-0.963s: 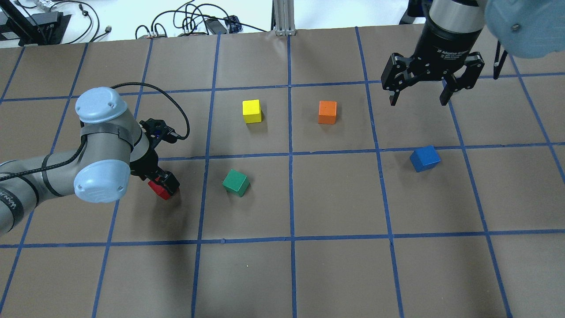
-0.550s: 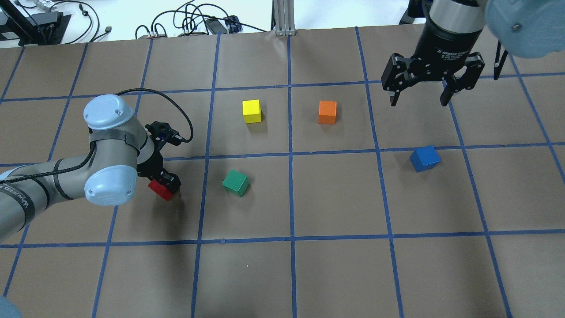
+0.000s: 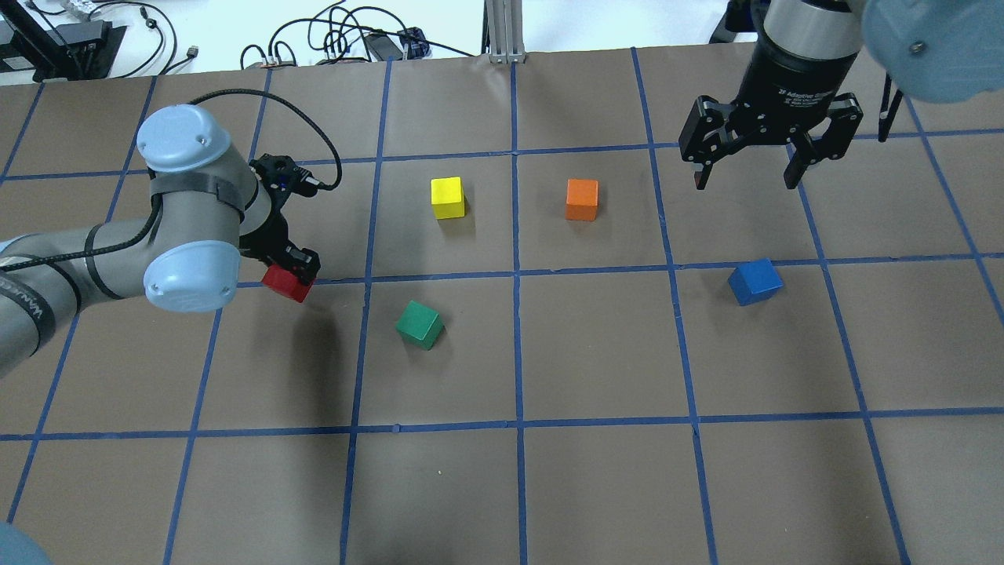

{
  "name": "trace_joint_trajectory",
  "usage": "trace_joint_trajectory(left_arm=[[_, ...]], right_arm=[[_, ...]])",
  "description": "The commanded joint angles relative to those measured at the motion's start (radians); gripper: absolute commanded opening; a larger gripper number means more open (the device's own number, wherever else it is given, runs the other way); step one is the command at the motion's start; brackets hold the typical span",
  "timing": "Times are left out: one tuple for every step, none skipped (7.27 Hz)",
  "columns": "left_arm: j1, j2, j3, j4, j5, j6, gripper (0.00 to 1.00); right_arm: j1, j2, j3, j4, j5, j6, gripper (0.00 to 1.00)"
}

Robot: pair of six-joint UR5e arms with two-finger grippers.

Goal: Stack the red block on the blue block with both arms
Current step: 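Lift the red cube with the left gripper and carry it toward the yellow cube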

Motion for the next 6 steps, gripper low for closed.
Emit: trace_joint_trajectory(left_arm=[[-0.156, -0.077, 0.249, -0.168, -0.084, -0.33, 0.0], [-0.246, -0.132, 0.312, -0.167, -0.084, -0.474, 0.0], [-0.318, -0.175, 0.356, -0.164, -0.075, -0.574, 0.0], [-0.38, -0.209, 0.357, -0.158, -0.069, -0.642, 0.0], [-0.424, -0.244, 0.356, -0.155, -0.067, -0.722, 0.0], [-0.451, -0.258, 0.351, -0.155, -0.031, -0.748, 0.0]], right_arm=[[0.001, 0.0, 0.0, 0.0, 0.0, 0.0, 1.0], [0.001, 0.0, 0.0, 0.0, 0.0, 0.001, 1.0], [0.002, 0.0, 0.0, 0.0, 0.0, 0.0, 1.0], [0.001, 0.0, 0.0, 0.0, 0.0, 0.0, 1.0], [0.001, 0.0, 0.0, 0.001, 0.0, 0.0, 1.0], [-0.001, 0.0, 0.0, 0.001, 0.0, 0.0, 1.0]])
